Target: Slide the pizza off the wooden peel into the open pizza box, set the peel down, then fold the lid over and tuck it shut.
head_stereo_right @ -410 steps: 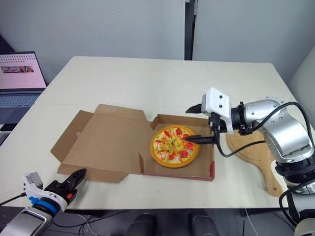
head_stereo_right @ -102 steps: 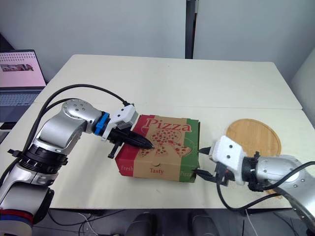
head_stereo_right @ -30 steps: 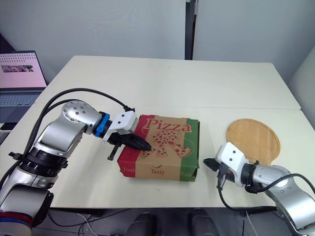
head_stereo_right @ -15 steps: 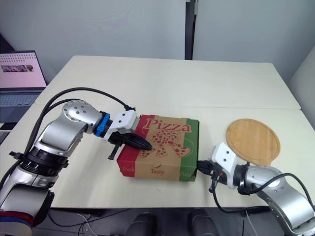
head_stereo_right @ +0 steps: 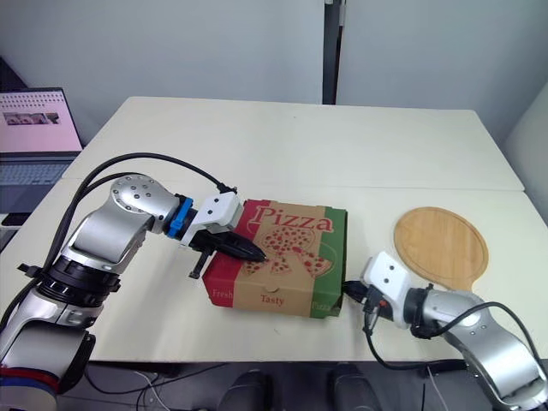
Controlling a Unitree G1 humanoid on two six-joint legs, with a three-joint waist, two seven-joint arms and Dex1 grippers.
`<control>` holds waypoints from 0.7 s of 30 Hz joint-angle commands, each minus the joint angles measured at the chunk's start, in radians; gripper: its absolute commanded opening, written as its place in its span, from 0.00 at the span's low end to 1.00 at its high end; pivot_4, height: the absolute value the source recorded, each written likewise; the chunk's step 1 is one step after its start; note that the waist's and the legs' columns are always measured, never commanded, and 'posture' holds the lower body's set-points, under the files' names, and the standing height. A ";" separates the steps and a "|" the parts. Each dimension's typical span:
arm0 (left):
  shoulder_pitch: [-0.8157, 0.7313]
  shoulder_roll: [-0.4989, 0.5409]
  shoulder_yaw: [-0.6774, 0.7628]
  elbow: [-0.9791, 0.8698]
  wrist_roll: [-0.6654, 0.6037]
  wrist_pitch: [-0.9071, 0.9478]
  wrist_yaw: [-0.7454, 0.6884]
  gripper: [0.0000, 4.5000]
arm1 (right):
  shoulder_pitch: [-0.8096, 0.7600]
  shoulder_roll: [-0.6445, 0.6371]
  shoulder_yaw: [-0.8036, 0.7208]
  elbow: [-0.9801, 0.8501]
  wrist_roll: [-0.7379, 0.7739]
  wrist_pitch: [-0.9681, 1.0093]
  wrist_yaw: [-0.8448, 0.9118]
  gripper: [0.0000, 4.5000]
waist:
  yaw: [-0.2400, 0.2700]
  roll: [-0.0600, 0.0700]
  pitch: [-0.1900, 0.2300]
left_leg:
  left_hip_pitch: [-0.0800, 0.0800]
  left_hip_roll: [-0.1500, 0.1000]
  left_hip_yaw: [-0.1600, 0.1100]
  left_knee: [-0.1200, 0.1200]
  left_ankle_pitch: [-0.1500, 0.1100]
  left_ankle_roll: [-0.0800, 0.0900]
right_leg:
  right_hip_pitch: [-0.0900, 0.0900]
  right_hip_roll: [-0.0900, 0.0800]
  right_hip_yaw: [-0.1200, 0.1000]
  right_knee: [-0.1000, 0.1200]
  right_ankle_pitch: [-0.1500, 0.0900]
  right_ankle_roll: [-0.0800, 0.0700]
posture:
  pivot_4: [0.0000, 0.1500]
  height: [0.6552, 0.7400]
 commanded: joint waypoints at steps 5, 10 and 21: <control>-0.007 0.004 0.011 -0.017 -0.003 -0.005 -0.005 0.00 | 0.050 -0.089 -0.264 -0.094 0.147 0.029 0.086 0.43 | -0.002 0.000 0.000 | 0.000 0.000 0.000 0.001 0.000 0.000 | 0.000 0.000 0.000 0.000 0.001 0.001 | 1.00 1.00; -0.013 0.003 0.012 -0.010 -0.005 -0.007 -0.010 0.00 | 0.004 -0.116 -0.211 -0.238 0.233 0.078 0.074 0.82 | -0.003 0.000 0.000 | 0.000 0.001 0.000 0.001 0.000 0.000 | 0.000 0.001 0.000 0.000 0.001 0.001 | 1.00 1.00; -0.014 0.009 0.019 -0.041 -0.042 0.028 -0.035 0.00 | -0.157 -0.071 0.137 -0.218 -0.009 0.026 -0.061 0.89 | -0.001 0.000 0.000 | -0.001 0.000 0.000 0.002 0.000 0.000 | 0.000 0.000 0.000 0.000 0.001 0.001 | 1.00 1.00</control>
